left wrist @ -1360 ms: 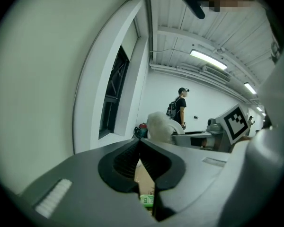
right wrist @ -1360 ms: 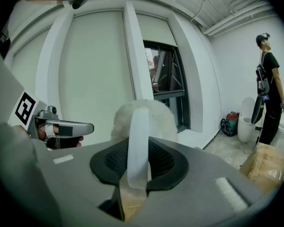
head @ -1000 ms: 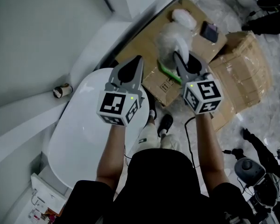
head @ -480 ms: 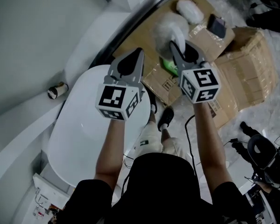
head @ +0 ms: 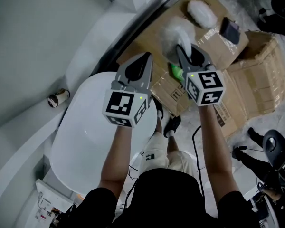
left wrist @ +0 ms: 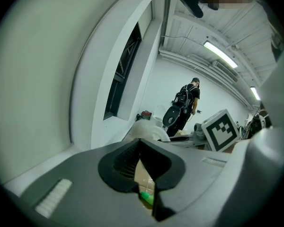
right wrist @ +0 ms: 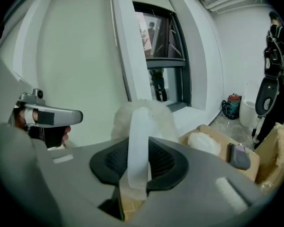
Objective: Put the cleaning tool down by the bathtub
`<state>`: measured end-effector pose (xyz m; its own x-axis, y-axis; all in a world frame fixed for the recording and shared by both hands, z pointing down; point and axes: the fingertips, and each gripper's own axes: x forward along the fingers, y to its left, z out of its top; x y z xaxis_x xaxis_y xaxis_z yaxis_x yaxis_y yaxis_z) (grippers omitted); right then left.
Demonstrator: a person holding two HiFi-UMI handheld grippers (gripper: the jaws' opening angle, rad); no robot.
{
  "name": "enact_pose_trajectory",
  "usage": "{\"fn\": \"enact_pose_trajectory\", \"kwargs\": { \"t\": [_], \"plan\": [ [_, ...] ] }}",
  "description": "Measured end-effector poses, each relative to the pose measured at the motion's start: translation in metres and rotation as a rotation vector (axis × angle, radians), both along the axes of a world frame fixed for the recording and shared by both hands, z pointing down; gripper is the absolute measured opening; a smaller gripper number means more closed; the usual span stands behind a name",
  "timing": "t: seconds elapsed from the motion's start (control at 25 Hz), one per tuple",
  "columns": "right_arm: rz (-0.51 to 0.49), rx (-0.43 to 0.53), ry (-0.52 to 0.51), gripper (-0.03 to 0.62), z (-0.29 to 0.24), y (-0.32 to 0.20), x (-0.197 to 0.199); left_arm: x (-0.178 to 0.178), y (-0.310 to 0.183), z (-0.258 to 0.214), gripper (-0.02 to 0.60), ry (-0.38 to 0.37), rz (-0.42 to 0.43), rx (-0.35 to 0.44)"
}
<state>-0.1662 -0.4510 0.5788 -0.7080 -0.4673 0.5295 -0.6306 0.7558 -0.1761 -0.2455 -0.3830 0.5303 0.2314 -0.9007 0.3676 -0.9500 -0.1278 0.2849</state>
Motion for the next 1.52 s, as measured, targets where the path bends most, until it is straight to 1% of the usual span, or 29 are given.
{"fn": "enact_pose_trajectory", "kwargs": {
  "t": [0.4, 0.76, 1.2, 1.52],
  "plan": [
    [-0.009, -0.029, 0.053, 0.094, 0.058, -0.025, -0.017, -0.007, -0.021, 0.031, -0.002, -0.01, 0.022, -0.012],
    [-0.018, -0.079, 0.128, 0.094, 0.123, -0.042, -0.026, -0.01, -0.031, 0.051, -0.002, -0.012, 0.037, -0.025],
    [-0.012, -0.134, 0.216, 0.094, 0.186, -0.052, -0.028, -0.016, -0.023, 0.071, -0.002, -0.013, 0.029, -0.057],
    [-0.046, -0.159, 0.283, 0.095, 0.214, -0.051, -0.033, -0.017, -0.018, 0.084, -0.001, -0.015, 0.04, -0.081]
  ]
}}
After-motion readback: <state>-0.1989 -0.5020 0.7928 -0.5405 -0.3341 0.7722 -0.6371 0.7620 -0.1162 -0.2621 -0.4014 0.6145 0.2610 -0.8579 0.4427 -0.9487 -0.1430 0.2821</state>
